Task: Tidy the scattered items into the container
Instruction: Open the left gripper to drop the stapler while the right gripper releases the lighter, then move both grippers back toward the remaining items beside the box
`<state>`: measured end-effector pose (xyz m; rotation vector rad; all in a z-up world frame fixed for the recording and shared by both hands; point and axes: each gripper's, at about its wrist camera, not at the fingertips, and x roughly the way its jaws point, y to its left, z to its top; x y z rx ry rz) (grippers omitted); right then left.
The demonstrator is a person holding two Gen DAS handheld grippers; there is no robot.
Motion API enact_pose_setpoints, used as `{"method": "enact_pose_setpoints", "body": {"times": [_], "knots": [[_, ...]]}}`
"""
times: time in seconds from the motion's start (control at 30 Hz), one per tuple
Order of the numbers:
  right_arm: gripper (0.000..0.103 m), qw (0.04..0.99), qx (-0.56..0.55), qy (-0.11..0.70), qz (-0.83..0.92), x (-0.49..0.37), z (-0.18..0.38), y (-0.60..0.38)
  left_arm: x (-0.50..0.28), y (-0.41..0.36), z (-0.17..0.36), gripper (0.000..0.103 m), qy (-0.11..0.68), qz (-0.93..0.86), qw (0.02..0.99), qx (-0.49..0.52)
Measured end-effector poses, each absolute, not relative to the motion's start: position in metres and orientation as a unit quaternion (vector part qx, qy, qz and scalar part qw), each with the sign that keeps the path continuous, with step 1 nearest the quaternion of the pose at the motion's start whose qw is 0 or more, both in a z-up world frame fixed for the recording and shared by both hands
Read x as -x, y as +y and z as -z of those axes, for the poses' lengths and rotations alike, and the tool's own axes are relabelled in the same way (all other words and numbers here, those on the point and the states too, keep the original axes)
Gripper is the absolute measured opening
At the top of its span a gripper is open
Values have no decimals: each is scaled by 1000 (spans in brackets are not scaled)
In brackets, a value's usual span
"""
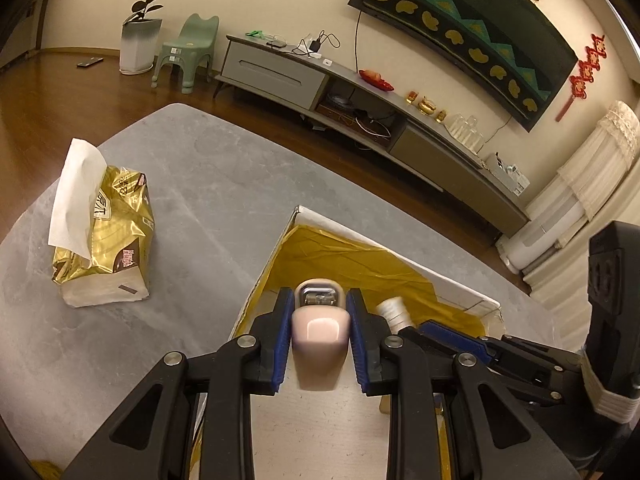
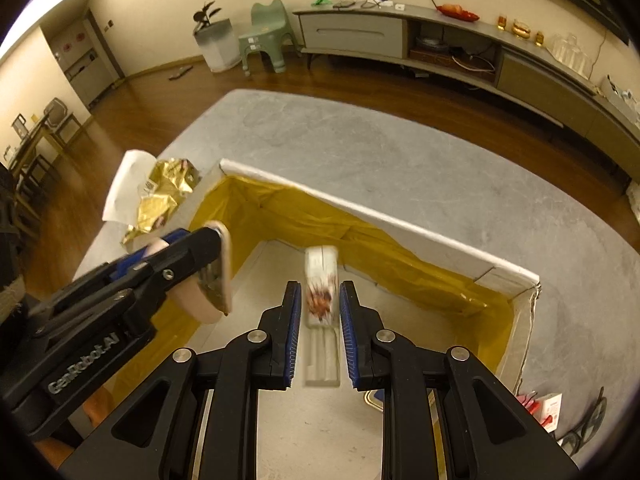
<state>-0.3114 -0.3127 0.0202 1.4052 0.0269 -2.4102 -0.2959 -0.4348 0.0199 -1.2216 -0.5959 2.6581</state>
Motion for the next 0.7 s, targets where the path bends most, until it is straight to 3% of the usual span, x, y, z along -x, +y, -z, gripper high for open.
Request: {"method": "enact_pose_setpoints", "body": {"times": [0.03, 0.37, 0.7], "knots": [[43, 178, -494, 5, 851, 309, -23, -311, 296, -437, -20, 35, -206, -886, 78, 408], [43, 253, -408, -13, 877, 204, -62, -279, 285, -454, -38, 37, -223, -893, 81, 383], [43, 269, -380, -12, 885, 165, -55, -266, 262, -424, -53, 37, -123, -916, 64, 376]]}}
